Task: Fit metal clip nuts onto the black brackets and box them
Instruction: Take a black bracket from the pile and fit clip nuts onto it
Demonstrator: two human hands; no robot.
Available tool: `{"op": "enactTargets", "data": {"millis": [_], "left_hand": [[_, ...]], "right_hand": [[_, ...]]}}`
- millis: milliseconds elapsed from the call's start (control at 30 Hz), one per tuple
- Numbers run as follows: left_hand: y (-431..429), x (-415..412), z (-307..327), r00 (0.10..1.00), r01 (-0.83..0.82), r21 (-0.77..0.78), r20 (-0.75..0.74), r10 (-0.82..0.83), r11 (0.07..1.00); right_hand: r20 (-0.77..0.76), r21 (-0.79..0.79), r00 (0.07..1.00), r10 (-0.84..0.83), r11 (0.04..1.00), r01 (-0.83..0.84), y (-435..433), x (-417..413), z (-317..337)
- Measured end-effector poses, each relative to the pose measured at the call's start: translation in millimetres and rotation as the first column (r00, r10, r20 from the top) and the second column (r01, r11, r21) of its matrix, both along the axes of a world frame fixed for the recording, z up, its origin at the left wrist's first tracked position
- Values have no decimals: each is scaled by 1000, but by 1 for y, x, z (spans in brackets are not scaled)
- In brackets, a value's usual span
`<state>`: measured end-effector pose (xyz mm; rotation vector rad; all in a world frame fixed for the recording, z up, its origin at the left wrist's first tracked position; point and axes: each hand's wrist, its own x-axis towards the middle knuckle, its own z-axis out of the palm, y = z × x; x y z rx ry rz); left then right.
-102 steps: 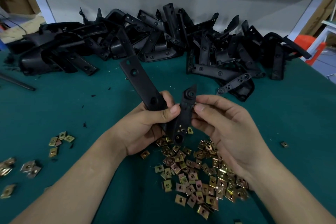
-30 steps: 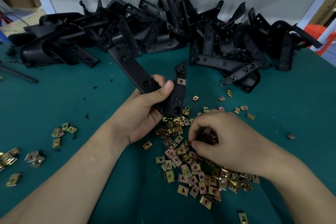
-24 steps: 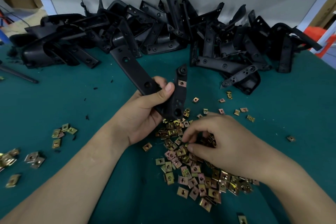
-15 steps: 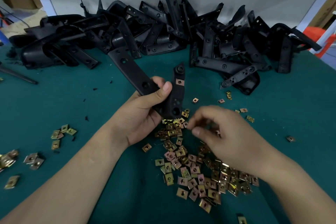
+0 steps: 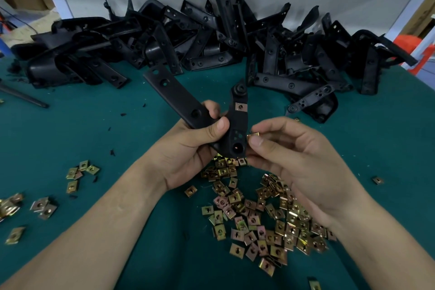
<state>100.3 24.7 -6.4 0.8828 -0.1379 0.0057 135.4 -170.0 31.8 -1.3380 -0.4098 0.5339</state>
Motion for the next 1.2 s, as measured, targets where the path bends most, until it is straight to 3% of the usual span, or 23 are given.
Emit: {"op": "enactTargets", "data": {"millis": [500, 733, 1200], "left_hand": [[2, -1, -1, 999, 20, -11, 43, -19, 1000], [3, 1, -3, 997, 48, 6, 63, -49, 999], [-8, -2, 0, 997, -42, 162, 76, 30, 986]], "right_hand": [[-168, 103, 983, 75, 993, -58, 3, -4, 5], [-127, 74, 992, 22, 997, -13, 5, -7, 3], [-234, 5, 972, -10, 1000, 12, 4, -4, -5]]}}
